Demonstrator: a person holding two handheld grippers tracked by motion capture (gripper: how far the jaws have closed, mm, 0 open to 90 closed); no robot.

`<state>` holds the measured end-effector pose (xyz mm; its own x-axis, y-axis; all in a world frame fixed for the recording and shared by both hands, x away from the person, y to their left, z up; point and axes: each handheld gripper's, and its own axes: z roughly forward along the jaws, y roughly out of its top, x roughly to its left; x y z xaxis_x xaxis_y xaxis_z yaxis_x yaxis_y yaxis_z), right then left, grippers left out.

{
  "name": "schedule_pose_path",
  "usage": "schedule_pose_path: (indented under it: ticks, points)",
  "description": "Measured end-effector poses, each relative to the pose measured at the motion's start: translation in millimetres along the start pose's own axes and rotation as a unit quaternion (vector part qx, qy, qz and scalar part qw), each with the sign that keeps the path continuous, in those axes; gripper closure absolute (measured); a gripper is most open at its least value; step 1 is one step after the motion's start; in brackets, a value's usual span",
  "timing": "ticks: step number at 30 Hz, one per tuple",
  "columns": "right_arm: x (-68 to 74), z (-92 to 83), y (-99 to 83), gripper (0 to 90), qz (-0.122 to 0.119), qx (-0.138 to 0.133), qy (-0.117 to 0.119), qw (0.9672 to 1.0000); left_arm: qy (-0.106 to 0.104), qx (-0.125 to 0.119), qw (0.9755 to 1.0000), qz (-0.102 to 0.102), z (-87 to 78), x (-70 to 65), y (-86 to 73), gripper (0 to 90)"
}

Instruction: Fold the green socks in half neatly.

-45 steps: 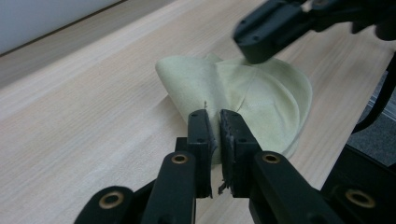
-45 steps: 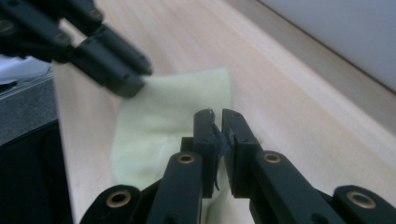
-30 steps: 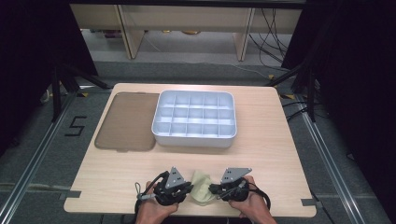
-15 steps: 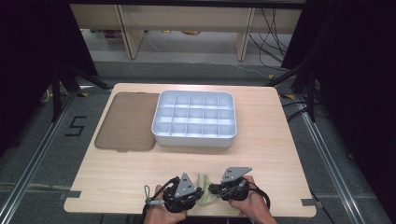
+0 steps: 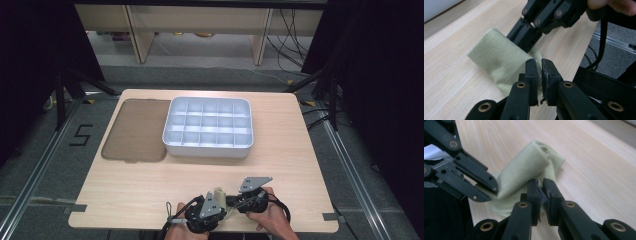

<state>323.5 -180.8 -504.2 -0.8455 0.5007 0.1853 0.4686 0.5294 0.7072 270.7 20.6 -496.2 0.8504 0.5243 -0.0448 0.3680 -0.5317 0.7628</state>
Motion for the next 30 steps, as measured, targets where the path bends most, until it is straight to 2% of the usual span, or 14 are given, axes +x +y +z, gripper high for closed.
schedule_pose_path:
  ticks: [1, 2, 3, 7, 8, 9, 10, 11, 12, 14, 15, 24, 28, 30]
  points:
    - [-3.2, -0.4, 0.2, 83.5, -0.012, -0.005, -0.007, 0.9999, -0.001, -0.002, 1.0, -0.002, 1.1, -1.0, 0.0, 83.7]
    - [-3.2, -2.5, 0.8, 83.5, -0.003, -0.004, -0.009, 0.9999, 0.0, 0.003, 1.0, -0.002, 1.9, -1.3, -0.1, 83.7]
    - [-6.0, -4.7, 1.6, 83.6, -0.009, -0.012, -0.017, 0.9997, -0.002, 0.0, 1.0, 0.003, 3.3, -1.3, 0.0, 83.6]
    - [-9.5, -16.6, 5.7, 84.4, 0.005, -0.045, -0.023, 0.9987, -0.002, 0.011, 0.9998, 0.017, 3.5, 0.0, 1.0, 83.6]
    - [-10.5, -19.5, 6.9, 84.5, 0.002, -0.05, -0.027, 0.9984, -0.004, 0.005, 1.0, -0.006, 5.5, -2.3, -0.1, 83.6]
    - [-10.6, -21.4, 8.0, 84.5, 0.0, -0.057, -0.027, 0.998, 0.001, 0.011, 0.9999, 0.011, 5.3, 0.0, 0.3, 83.6]
    - [-8.8, -21.9, 9.2, 84.5, 0.0, -0.066, -0.026, 0.9975, 0.001, 0.011, 0.9999, 0.013, 5.5, 0.3, 0.3, 83.6]
    - [-8.7, -23.4, 10.3, 84.5, -0.004, -0.066, -0.024, 0.9975, -0.003, 0.011, 0.9999, 0.01, 5.8, -0.1, 0.3, 83.6]
    - [-6.3, -24.2, 12.2, 84.5, -0.006, -0.07, -0.021, 0.9973, -0.001, 0.009, 1.0, -0.003, 6.6, -1.7, -0.1, 83.6]
    - [-4.2, -24.9, 14.9, 85.0, -0.01, -0.077, -0.021, 0.9968, 0.004, 0.012, 0.9999, 0.007, 7.5, -0.5, -0.3, 83.7]
    - [-3.7, -25.1, 16.2, 85.1, -0.015, -0.079, -0.023, 0.9965, 0.0, 0.009, 1.0, -0.002, 8.7, -2.3, -0.8, 83.7]
    - [4.9, -14.6, 23.0, 85.4, -0.021, -0.086, 0.012, 0.996, 0.001, 0.016, 0.9999, 0.002, 9.4, -0.7, -0.7, 83.6]
    - [8.2, -6.2, 24.0, 85.5, -0.027, -0.066, 0.02, 0.9972, 0.002, 0.014, 0.9999, 0.002, 9.5, -0.9, -0.8, 83.6]
    - [9.5, -2.1, 23.6, 85.6, -0.033, -0.058, 0.014, 0.9977, 0.0, 0.015, 0.9999, 0.001, 9.4, -1.0, -0.8, 83.5]
